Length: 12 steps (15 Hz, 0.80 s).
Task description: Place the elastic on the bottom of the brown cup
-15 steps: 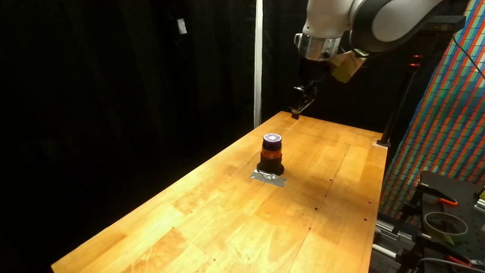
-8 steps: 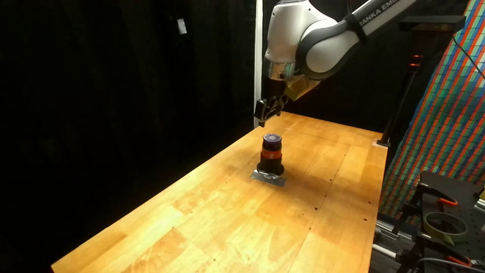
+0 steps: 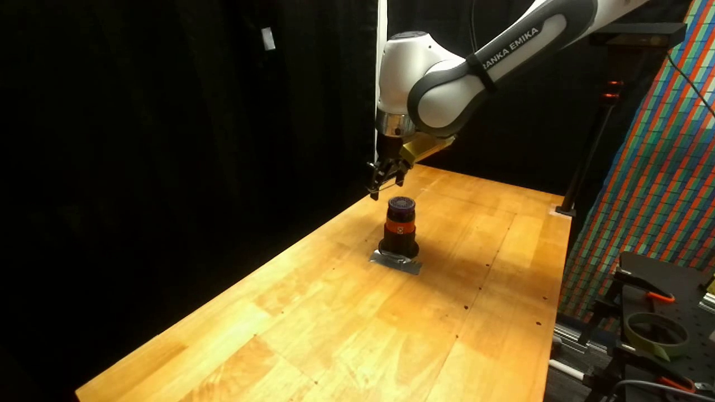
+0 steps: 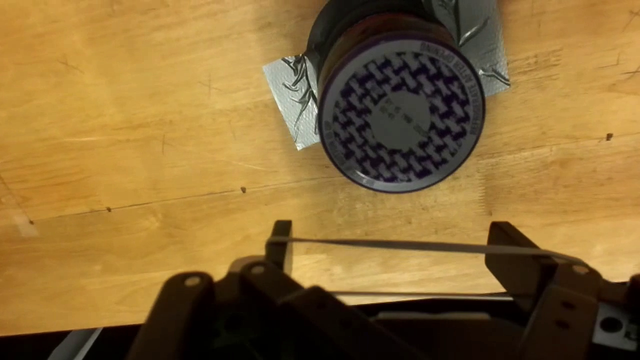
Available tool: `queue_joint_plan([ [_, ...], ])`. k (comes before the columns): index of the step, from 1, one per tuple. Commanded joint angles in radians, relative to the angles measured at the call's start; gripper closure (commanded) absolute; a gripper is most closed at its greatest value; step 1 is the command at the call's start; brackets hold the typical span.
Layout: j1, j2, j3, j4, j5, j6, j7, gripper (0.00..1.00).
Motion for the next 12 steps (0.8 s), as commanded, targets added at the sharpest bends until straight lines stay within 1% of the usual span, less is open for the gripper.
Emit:
queue_joint_plan([
  [1,0.009,0.045,-0.023,0.055,0.064,-0.028,-0.042,0.0],
  [6,0.002,0.068,-0.035,0.051,0.1,-0.043,-0.055,0.0],
  [10,-0.011,0.067,-0.023,0.039,0.14,-0.066,-0.09,0.0],
  [12,-0.023,0.063,-0.008,0.037,0.177,-0.093,-0.12,0.0],
])
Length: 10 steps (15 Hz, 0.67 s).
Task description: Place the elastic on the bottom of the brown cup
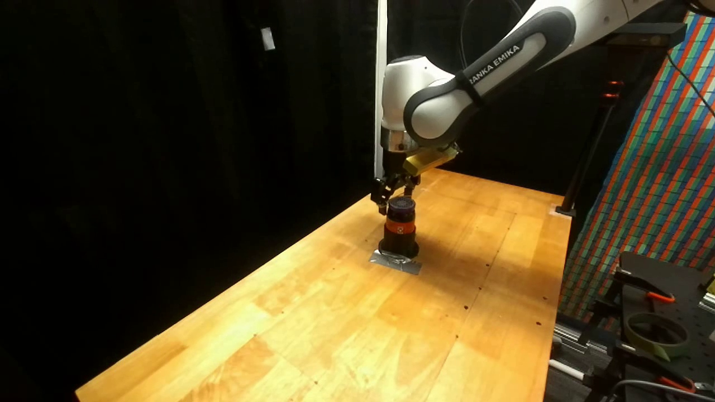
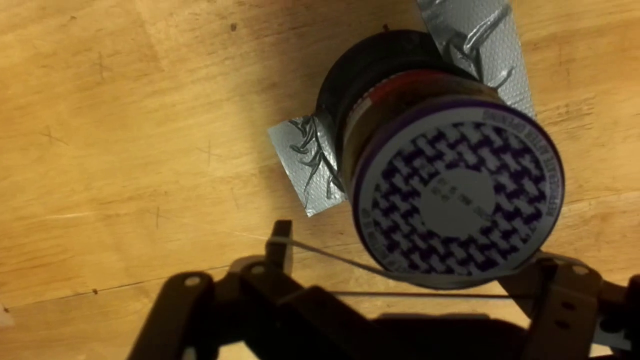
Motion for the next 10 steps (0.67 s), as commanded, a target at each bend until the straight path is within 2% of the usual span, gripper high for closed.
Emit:
queue_joint_plan([
  [1,-0.021,-0.004,0.025,0.021,0.085,-0.066,-0.077,0.0],
  [5,-0.033,-0.035,0.05,0.012,0.158,-0.156,-0.14,0.0],
  [10,-0.037,-0.054,0.05,0.003,0.179,-0.225,-0.162,0.0],
])
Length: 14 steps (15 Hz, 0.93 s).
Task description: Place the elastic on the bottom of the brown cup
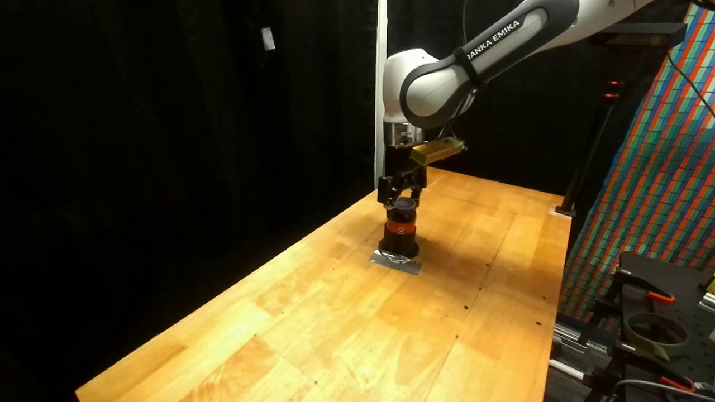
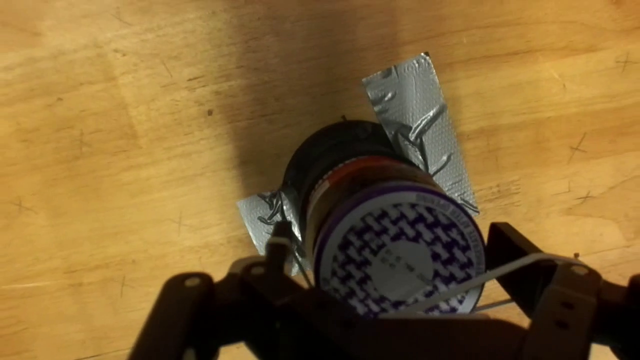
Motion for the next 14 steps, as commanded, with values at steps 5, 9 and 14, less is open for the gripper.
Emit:
queue_joint_plan([
  [5,-0.016,-0.025,0.018,-0.022,0.053,-0.091,-0.061,0.0],
  [9,-0.02,-0.029,0.016,-0.029,0.063,-0.086,-0.061,0.0],
  [14,-0.041,-0.051,0.019,-0.072,0.104,-0.075,-0.077,0.0],
])
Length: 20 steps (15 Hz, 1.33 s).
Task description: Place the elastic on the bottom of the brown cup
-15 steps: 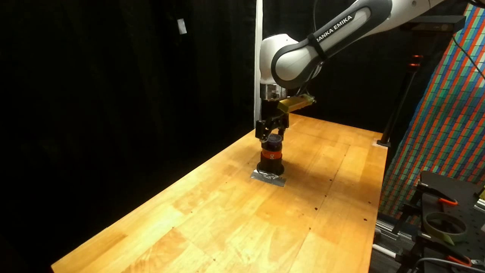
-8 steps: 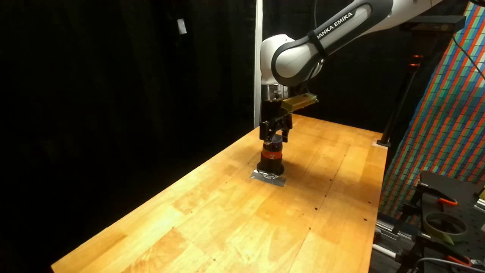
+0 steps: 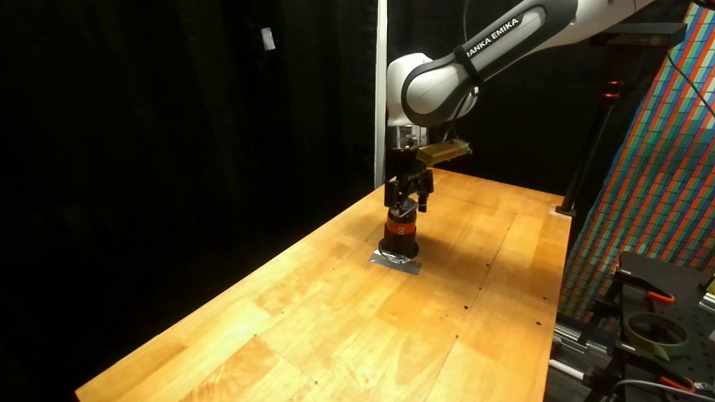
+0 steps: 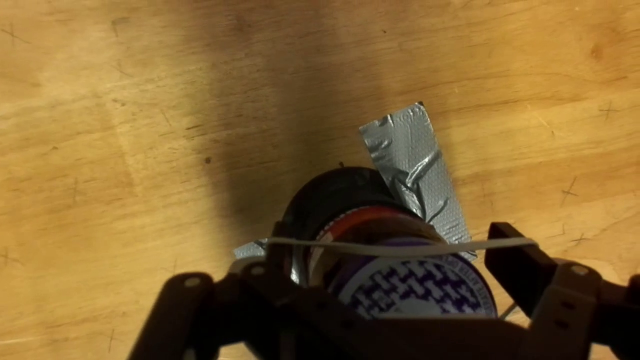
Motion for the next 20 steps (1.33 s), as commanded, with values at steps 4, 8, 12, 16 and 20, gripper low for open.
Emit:
queue_joint_plan([
  [4,-0.023,-0.073,0.017,-0.106,0.051,0.001,-0.041,0.0],
  [8,-0.008,-0.127,0.017,-0.175,0.034,0.022,-0.031,0.34],
  [12,0.016,-0.19,0.009,-0.268,0.006,0.082,-0.011,0.65],
  [16,0.042,-0.242,-0.003,-0.381,-0.037,0.242,0.035,0.88],
  [20,0.076,-0.264,-0.04,-0.496,-0.103,0.51,0.154,0.9],
])
